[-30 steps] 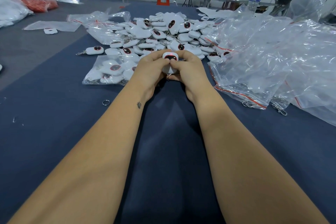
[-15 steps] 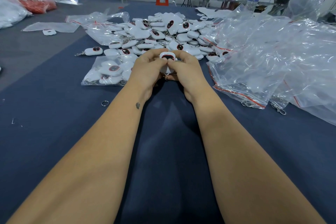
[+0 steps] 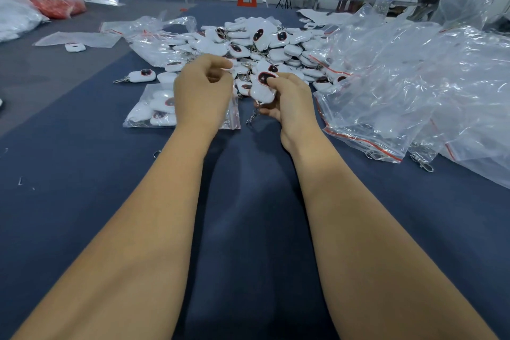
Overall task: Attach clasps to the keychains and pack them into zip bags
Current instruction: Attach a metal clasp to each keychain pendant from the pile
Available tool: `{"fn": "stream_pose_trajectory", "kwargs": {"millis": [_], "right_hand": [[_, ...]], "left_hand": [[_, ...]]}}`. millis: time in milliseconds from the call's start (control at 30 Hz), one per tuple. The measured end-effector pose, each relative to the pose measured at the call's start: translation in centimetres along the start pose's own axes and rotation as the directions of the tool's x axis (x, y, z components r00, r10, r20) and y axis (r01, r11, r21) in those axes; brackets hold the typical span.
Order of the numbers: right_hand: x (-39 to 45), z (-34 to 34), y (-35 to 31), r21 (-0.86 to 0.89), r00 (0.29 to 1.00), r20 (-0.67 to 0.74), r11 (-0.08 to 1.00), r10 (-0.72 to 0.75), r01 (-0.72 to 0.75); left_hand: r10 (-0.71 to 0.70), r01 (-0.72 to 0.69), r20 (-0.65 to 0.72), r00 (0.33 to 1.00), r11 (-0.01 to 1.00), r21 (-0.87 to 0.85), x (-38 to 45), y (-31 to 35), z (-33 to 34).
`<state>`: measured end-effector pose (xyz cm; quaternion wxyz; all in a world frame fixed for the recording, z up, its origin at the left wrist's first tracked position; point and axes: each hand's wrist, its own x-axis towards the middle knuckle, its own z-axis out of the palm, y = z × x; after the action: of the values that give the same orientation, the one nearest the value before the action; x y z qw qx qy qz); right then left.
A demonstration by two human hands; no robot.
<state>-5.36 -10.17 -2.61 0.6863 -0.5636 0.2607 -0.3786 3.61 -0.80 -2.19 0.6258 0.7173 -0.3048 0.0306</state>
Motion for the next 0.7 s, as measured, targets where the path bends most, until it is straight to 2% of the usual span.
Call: {"fn": "stream_pose_trajectory", "kwargs": {"millis": [100, 200, 267, 333, 400, 567, 700], "right_hand": [[0.0, 0.0, 0.0, -0.118, 0.997, -0.033, 0.991, -0.069, 0.064], [0.0, -0.1, 0.0, -0.097, 0.993, -0.048, 0.990, -0.108, 0.103], [0.1, -0.1, 0.1, -0.060, 0.991, -0.053, 0.991, -0.121, 0.118], [0.3, 0.1, 0.1, -0.013, 0.993, -0.049, 0.995, -0.103, 0.102], [0.4, 0.5, 0.2, 0.061, 0.997, -0.033, 0.996, -0.063, 0.065], [0.1, 1.4, 0.2, 0.267, 0.996, 0.074, 0.963, -0.050, 0.029], [-0.3, 2.0, 0.6, 0.206, 0.989, 0.143, 0.979, -0.044, 0.013]], "left_hand": [[0.110, -0.074, -0.071, 0.991, 0.919, 0.388, 0.1, -0.7, -0.6], [0.064, -0.069, 0.034, 0.997, 0.716, 0.695, 0.0, -1.2, -0.1], [0.012, -0.065, 0.073, 0.997, 0.610, 0.790, 0.0, -1.4, 0.1], [0.004, -0.062, 0.073, 0.997, 0.565, 0.823, 0.0, -1.6, 0.0], [0.009, -0.055, 0.060, 0.998, 0.584, 0.810, 0.0, -1.8, 0.0], [-0.042, 0.054, -0.036, 0.998, 0.853, 0.520, 0.0, -0.9, -0.1], [-0.086, 0.096, -0.044, 0.995, 0.948, 0.305, -0.1, -0.6, -0.2]]}}
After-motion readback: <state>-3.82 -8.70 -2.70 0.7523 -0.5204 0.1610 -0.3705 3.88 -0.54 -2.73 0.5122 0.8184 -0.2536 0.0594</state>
